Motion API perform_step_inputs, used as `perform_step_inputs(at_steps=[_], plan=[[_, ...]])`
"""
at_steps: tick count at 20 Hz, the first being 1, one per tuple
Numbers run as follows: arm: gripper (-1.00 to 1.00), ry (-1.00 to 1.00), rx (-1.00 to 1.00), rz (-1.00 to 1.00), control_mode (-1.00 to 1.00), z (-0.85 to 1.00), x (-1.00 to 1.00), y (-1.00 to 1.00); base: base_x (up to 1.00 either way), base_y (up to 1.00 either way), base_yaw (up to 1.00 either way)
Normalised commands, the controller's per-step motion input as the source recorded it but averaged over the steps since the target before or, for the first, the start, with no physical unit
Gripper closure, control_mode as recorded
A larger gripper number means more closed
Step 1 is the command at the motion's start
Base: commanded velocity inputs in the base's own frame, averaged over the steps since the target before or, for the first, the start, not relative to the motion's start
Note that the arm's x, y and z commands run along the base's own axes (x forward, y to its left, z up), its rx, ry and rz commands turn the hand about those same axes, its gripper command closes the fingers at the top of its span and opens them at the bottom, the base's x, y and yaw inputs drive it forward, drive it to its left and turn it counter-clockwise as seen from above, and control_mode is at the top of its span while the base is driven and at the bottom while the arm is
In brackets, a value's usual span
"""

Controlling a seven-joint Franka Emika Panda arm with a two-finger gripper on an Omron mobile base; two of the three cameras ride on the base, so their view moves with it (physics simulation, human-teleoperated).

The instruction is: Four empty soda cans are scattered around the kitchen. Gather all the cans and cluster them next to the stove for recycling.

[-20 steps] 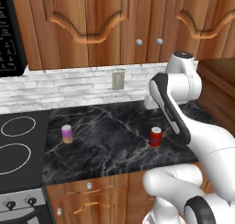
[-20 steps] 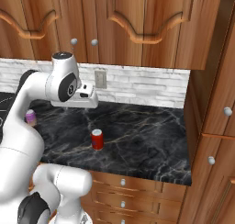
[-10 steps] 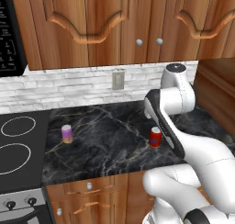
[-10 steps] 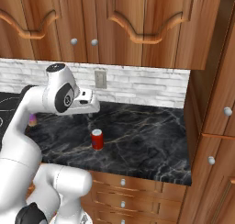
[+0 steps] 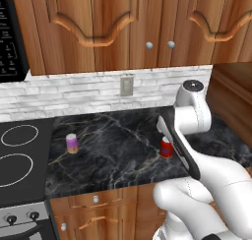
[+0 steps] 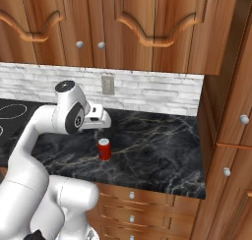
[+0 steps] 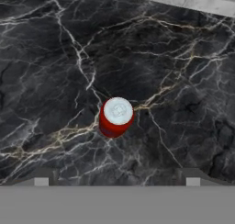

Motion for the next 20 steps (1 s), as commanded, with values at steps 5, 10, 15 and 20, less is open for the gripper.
perform_step_inputs(at_steps=[5, 10, 15, 20], plan=[[-1.00, 0.00, 0.01, 0.00, -1.00, -0.22, 0.13, -0.05, 0.00, 0.00, 0.00], [-1.00, 0.00, 0.01, 0.00, -1.00, -0.24, 0.12, -0.03, 0.00, 0.00, 0.00], [-1.00, 0.00, 0.02, 0.00, -1.00, -0.21, 0.14, -0.03, 0.00, 0.00, 0.00], [-1.00, 0.00, 0.03, 0.00, -1.00, -0.20, 0.18, -0.02, 0.00, 0.00, 0.00]])
